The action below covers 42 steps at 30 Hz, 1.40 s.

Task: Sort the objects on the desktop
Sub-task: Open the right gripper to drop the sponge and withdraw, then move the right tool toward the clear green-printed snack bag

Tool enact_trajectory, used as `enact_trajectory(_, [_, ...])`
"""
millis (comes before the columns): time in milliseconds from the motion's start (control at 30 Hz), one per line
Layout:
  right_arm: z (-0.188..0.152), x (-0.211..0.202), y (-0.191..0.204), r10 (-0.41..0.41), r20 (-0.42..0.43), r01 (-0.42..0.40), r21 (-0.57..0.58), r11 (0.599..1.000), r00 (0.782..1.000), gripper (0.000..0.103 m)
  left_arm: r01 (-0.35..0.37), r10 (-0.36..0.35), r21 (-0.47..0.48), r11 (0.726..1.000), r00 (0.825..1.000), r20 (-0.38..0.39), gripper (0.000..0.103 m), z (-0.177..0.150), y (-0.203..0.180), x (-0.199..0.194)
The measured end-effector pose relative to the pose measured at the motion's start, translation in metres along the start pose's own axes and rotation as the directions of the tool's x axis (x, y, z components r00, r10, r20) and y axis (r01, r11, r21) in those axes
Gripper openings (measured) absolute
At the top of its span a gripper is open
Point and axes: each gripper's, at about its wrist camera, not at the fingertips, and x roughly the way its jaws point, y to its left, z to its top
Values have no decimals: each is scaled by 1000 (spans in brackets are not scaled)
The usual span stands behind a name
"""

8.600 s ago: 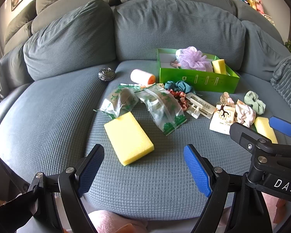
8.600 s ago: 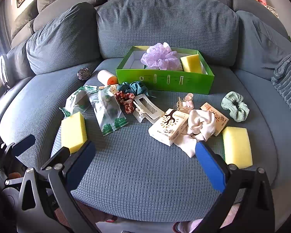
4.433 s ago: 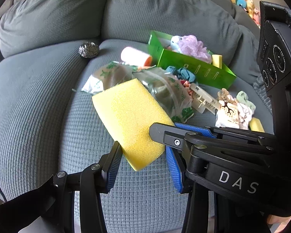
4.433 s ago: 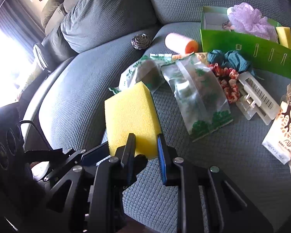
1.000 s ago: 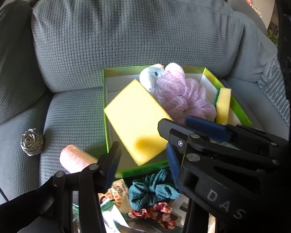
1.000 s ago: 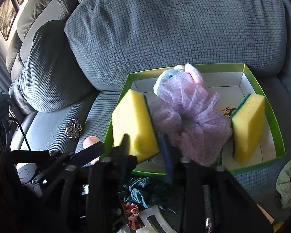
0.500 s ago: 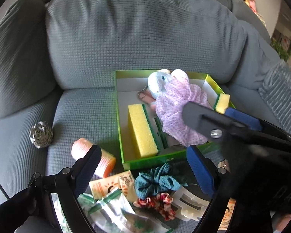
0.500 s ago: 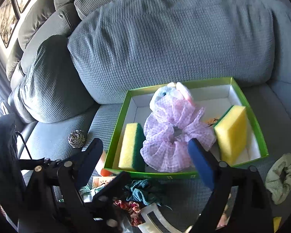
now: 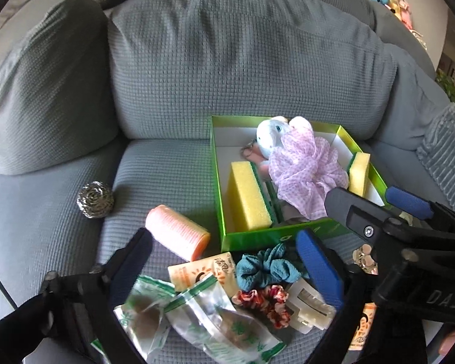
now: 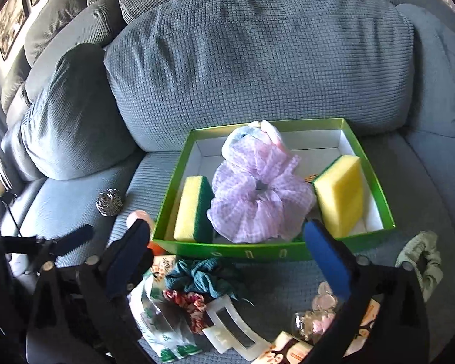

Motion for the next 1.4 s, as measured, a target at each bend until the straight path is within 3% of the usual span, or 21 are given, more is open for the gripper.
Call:
enact_trajectory(433, [-19,-14,7,-17,-11,17,-17,1000,1000,103,-27,27,-7,1000,1000,-2,102,-13,7,-17])
enact_trajectory(600, [-26,-20,11,14,-20,-14,-24,1000,1000,103,-14,13,-40,999,1000,-27,102,-23,17,-20])
enact_trajectory(1000, [-39,-28,26,37,-38,-40,-59,997,999,103,-48,47,-26,998,998,-35,102,-45,16,-31])
enact_trajectory(1400, [-59,-24,36,67,-91,-74,-79,994,994,103,-31,29,-25,999,998,-63,102,-72,17,-35])
